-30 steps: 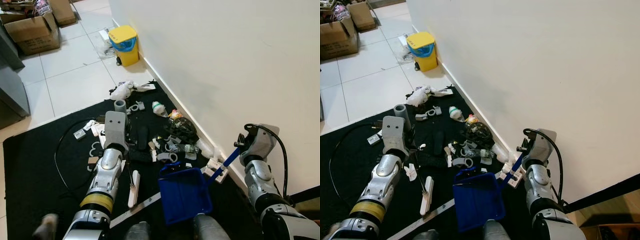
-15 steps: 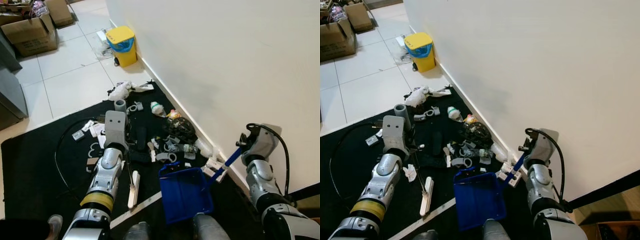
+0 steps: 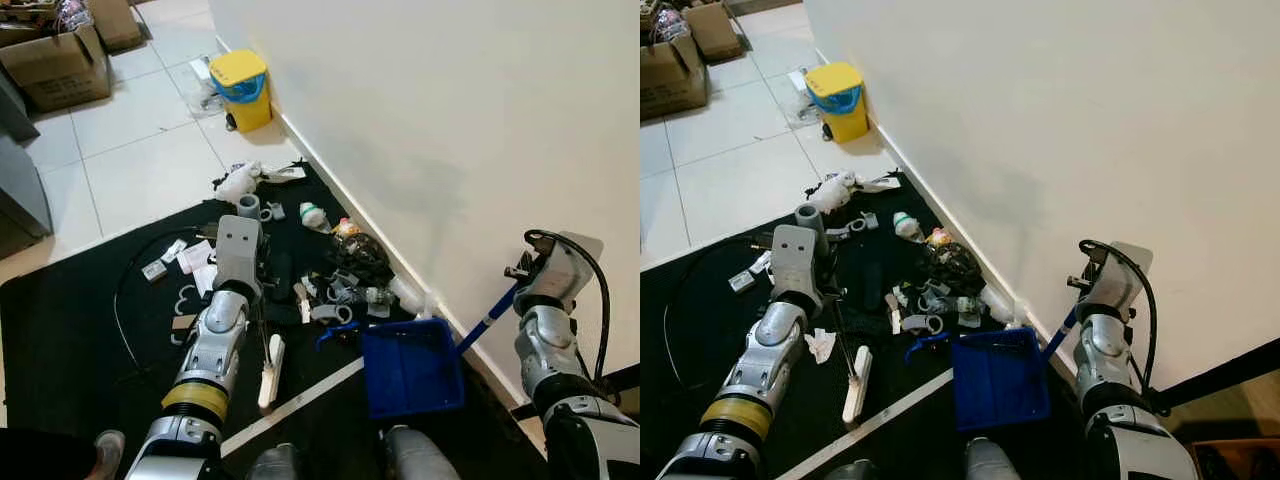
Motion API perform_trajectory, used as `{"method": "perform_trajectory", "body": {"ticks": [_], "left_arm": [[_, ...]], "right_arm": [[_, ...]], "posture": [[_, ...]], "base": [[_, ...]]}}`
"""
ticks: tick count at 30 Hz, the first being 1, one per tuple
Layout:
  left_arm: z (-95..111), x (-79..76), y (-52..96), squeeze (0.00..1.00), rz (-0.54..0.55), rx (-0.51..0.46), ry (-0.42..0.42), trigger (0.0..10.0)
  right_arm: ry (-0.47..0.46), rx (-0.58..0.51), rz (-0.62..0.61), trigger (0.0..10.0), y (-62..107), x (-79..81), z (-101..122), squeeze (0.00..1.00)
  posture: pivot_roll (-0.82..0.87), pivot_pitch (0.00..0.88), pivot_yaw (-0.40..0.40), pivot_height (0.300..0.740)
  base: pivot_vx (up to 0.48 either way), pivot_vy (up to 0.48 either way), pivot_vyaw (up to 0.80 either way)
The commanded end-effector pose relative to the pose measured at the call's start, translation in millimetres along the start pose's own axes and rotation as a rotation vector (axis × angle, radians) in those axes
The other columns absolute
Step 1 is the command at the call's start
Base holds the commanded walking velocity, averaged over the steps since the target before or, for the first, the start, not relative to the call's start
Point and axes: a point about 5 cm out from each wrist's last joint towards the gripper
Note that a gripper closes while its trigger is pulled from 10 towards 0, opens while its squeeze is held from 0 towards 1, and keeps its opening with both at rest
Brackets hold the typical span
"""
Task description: Sweep floor
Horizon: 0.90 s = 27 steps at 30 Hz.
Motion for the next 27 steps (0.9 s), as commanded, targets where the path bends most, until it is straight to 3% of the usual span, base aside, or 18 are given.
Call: {"method": "perform_trajectory", "body": {"ticks": [1,6,27], "left_arm": [[2.7,3.9,1.9,0.0,-0.005,-0.01,-0.036,10.0],[-0.5,1.0,4.3,0.0,-0.018,0.019,-0.023,10.0],[-1.0,2.9,5.8,0.0,0.002,0.036,-0.003,10.0]], "right_arm": [[-0.02,0.036,-0.005,10.0,2.0,2.3,-5.9,0.0],[-0.04,0.126,0.077,10.0,8.3,17.1,-20.2,0.0],[-0.082,0.186,0.102,10.0,13.7,23.1,-30.3,0.0]], "posture": [[0.02,0.089,0.004,0.74],[0.03,0.093,0.001,0.74],[0.04,0.1,-0.001,0.74]], "base": [[0.0,0.0,0.0],[0.0,0.0,0.0],[0.0,0.0,0.0]]}}
Point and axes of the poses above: a point about 5 cm out from each wrist's last joint towards the gripper, its own y axis pointing back from the gripper into the wrist, its own z axis along the axis of the wrist's last joint, x = y × z, and after that the axes turned 2 degrees about y, right-handed
